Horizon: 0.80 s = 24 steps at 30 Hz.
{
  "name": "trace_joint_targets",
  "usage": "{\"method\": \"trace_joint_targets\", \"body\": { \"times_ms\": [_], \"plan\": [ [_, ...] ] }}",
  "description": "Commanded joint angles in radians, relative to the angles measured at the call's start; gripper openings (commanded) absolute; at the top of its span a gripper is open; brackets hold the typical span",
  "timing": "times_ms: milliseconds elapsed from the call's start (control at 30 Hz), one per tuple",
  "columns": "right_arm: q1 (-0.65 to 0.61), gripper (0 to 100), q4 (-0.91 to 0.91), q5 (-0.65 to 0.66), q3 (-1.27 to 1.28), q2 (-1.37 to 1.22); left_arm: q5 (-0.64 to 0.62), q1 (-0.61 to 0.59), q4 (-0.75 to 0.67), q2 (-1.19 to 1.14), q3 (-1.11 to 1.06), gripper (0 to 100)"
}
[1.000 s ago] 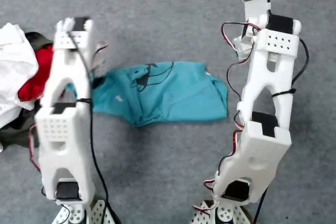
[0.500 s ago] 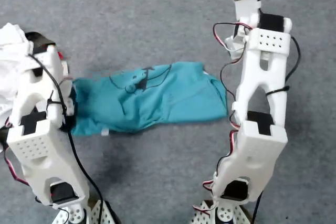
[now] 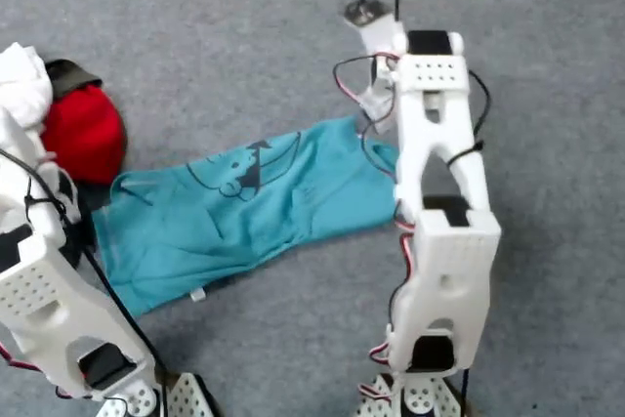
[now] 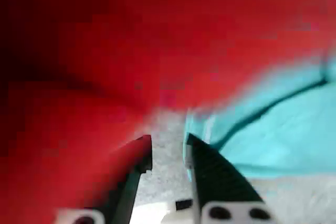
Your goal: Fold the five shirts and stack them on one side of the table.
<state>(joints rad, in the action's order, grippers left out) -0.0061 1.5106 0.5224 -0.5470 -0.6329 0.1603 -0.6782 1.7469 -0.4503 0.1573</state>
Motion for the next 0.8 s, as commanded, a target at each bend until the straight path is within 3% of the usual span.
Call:
{"method": "trace_joint_targets", "body": {
  "times_ms": [0,100,200,267,400,600,767],
  "plan": [
    [0.021,7.0,0.061,-0.109,-0.028,-0.021,-0.087,0.013,0.014,0.054,0.125,15],
    [-0.003,20.8,0.129,-0.207,-0.025,-0.041,-0.132,0.051,0.014,0.054,0.127,15],
    [-0.063,33.2,0.15,-0.212,-0.027,-0.044,-0.133,0.067,0.014,0.069,0.097,13],
    [-0.095,35.5,0.152,-0.222,-0.027,-0.047,-0.132,0.068,0.014,0.11,0.054,10],
    [-0.109,32.5,0.126,-0.272,-0.027,-0.097,-0.087,0.065,-0.008,0.267,-0.104,9],
    [-0.129,24.3,0.101,-0.278,-0.093,-0.255,-0.038,0.068,-0.153,0.606,-0.463,9],
    [-0.118,5.7,0.141,-0.264,-0.257,-0.351,-0.023,0.067,-0.23,0.806,-0.674,12]
  ]
}}
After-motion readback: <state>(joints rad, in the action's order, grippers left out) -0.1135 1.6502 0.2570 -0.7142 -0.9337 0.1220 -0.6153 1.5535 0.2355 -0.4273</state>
